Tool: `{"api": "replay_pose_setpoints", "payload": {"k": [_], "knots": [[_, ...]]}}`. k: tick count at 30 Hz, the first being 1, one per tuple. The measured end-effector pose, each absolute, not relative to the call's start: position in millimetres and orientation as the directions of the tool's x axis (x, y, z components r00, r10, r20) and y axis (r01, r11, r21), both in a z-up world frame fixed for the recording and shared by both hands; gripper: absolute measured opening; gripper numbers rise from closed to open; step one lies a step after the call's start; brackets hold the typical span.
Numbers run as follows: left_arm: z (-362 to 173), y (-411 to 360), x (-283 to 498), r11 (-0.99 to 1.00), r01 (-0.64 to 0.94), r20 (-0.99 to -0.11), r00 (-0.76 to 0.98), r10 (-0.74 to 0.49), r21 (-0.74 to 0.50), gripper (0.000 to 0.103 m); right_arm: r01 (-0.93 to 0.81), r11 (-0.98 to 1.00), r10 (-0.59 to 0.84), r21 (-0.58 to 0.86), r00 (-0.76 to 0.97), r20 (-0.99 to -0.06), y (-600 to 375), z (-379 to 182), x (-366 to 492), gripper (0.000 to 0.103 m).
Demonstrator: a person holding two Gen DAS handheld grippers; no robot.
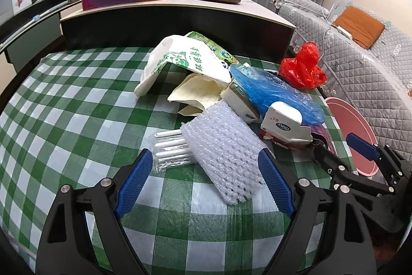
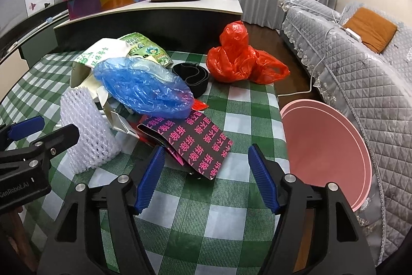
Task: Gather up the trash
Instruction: 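Grasp the pink printed packet with the right tool while the left tool grasps the white bubble wrap, then carry the pink packet into the pink bucket and open the right tool while the left drops bubble wrap there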
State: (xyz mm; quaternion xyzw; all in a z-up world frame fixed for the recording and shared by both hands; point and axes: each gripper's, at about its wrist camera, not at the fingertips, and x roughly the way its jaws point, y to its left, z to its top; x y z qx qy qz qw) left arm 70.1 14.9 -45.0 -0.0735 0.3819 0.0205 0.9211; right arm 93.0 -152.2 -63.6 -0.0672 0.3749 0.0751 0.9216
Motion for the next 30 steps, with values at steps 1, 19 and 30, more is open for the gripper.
{"api": "replay_pose_setpoints", "payload": {"k": [1,19,30], "knots": [[-45,14,71,0.988,-0.092,-0.707,0.707,-0.021,-0.122,0.079,-0.191,0.979,0.090,-0.067,0.709,-0.700,-152,-64,93,0.064],[-44,13,70,0.987,-0.046,-0.714,0.696,-0.081,-0.156,0.017,-0.220,0.974,0.115,-0.061,0.703,-0.702,-158,-58,85,0.001],[-24,16,55,0.990,-0.026,-0.660,0.748,-0.072,-0.138,0.015,-0.187,0.980,0.100,-0.062,0.741,-0.664,-165,-34,70,0.001]]}}
